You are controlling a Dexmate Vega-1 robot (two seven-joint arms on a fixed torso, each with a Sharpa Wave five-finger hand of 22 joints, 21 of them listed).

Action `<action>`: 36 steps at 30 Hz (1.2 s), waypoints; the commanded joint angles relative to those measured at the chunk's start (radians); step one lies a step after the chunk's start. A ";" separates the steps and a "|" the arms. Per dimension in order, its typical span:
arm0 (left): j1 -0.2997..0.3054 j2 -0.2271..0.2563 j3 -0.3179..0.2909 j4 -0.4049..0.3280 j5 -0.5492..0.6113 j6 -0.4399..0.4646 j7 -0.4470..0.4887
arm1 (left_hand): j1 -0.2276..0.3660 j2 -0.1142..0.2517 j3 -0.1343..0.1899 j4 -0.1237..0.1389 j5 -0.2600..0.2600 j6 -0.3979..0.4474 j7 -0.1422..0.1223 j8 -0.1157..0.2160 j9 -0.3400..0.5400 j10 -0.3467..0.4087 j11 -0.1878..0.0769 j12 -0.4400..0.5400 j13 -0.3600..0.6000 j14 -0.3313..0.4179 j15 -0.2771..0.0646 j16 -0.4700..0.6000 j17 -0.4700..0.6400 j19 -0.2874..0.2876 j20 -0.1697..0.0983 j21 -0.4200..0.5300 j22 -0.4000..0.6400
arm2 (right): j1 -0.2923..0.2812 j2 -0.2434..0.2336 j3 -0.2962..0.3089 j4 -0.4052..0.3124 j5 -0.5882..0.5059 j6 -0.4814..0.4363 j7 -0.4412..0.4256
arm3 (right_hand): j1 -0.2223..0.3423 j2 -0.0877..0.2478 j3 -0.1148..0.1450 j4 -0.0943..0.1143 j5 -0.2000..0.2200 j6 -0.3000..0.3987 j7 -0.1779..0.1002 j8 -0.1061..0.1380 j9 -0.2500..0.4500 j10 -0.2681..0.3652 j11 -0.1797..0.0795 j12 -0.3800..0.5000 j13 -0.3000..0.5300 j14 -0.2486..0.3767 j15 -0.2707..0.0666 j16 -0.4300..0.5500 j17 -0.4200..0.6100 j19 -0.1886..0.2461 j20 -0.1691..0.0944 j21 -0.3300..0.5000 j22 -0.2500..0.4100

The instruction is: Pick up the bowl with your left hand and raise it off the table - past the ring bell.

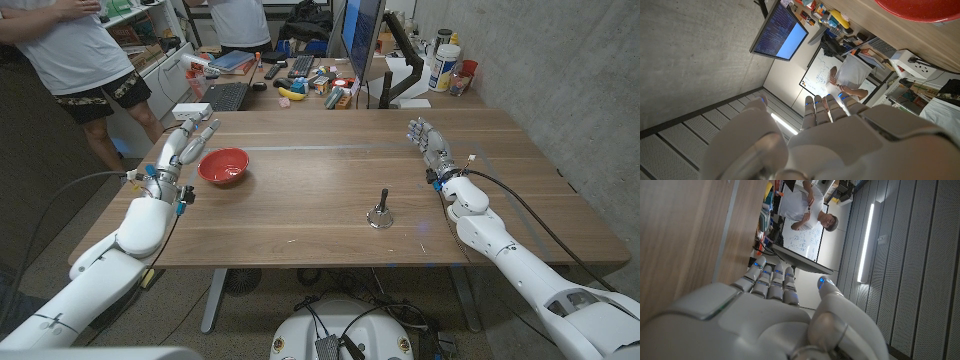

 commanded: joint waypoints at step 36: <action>0.051 0.030 -0.044 -0.101 0.161 0.215 0.015 | 0.043 0.004 0.001 -0.023 -0.006 0.012 -0.017 0.000 0.007 0.019 -0.018 0.000 0.006 0.025 -0.018 0.005 0.004 -0.079 -0.014 -0.016 0.005 | 0.018 0.003 0.002 0.019 0.001 0.007 0.007 | -0.007 0.003 0.002 -0.008 0.003 0.007 -0.005 -0.004 0.005 0.007 -0.001 -0.002 0.003 0.001 -0.001 -0.004 0.002 0.012 -0.005 -0.013 0.005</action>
